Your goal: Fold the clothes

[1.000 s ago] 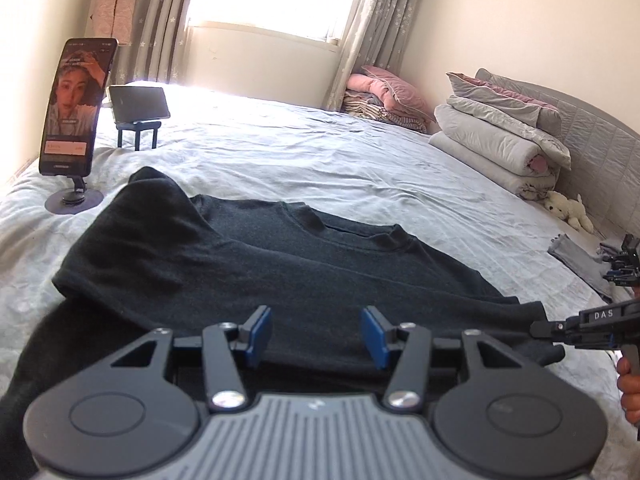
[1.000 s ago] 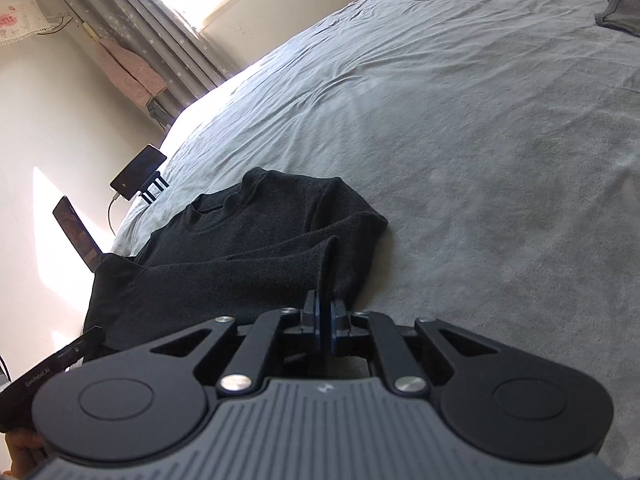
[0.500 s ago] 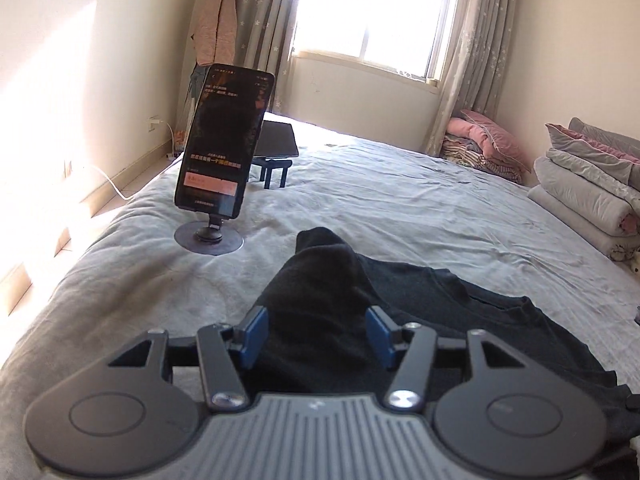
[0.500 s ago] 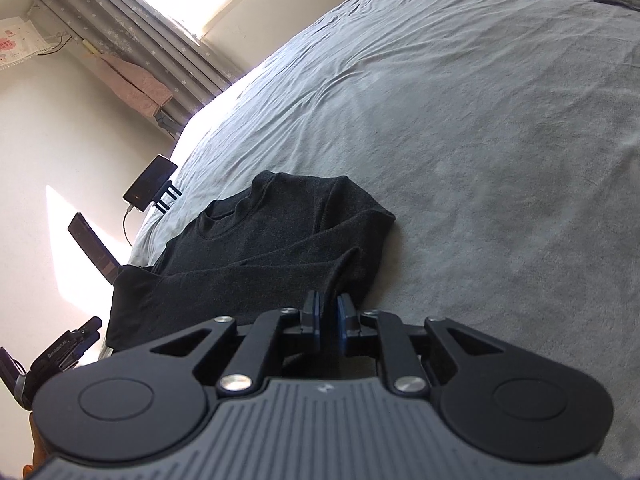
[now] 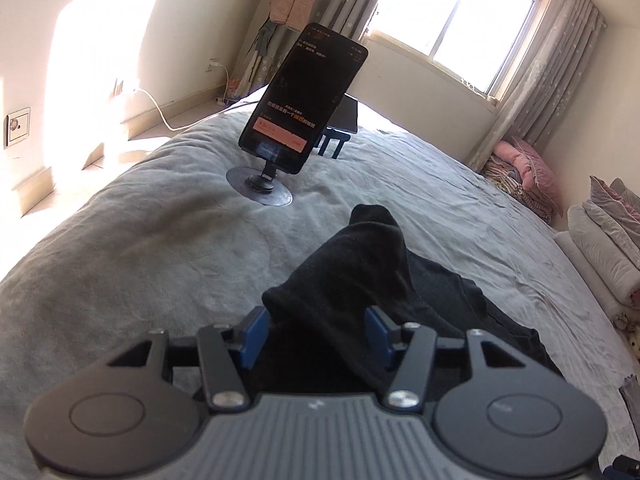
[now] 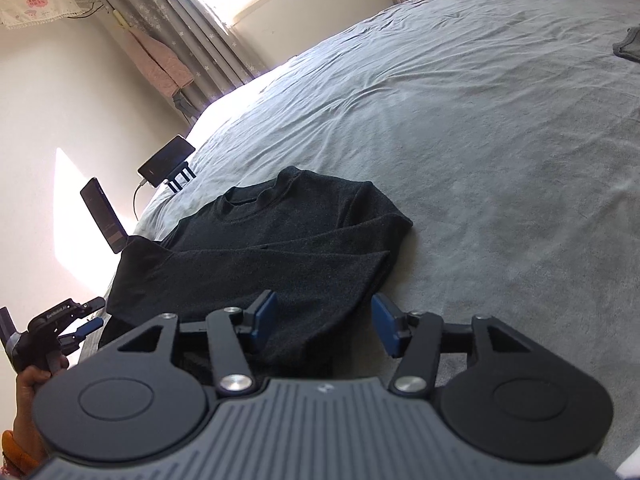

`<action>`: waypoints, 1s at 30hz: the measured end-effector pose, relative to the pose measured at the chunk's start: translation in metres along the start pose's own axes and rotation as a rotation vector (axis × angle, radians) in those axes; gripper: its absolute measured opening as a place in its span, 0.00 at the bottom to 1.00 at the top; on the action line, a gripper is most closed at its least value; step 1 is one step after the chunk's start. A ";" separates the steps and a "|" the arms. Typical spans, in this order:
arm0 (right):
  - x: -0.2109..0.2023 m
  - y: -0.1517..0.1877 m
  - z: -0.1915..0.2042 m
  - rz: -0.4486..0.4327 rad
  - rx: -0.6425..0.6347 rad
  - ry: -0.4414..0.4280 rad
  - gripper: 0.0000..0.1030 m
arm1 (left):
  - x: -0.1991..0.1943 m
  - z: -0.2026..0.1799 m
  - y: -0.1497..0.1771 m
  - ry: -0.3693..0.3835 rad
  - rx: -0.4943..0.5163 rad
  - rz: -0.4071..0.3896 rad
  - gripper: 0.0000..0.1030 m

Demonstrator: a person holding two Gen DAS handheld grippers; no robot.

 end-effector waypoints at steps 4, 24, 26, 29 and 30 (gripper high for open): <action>0.010 0.011 0.003 0.014 -0.030 0.024 0.55 | 0.014 -0.009 -0.012 0.085 0.004 -0.018 0.23; 0.025 0.023 0.001 -0.016 -0.110 0.045 0.53 | 0.092 -0.021 -0.001 0.060 0.144 -0.011 0.32; 0.024 0.019 -0.002 -0.034 -0.094 0.051 0.53 | 0.093 -0.018 -0.004 0.034 0.158 -0.021 0.53; 0.028 0.018 -0.007 -0.045 -0.066 0.054 0.38 | 0.102 -0.015 -0.001 0.009 0.216 0.033 0.49; 0.030 0.019 -0.006 -0.045 -0.068 0.055 0.31 | 0.105 -0.016 0.003 0.023 0.231 0.060 0.25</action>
Point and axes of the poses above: each gripper's, at about its wrist camera, not at the fingertips, and x roughly the way its jaws point, z to its left, y to its underside, the point moved 5 cm from there along x, roughly the way its jaws point, and after that the axes turned 15 degrees about -z, right-handed, at the moved point
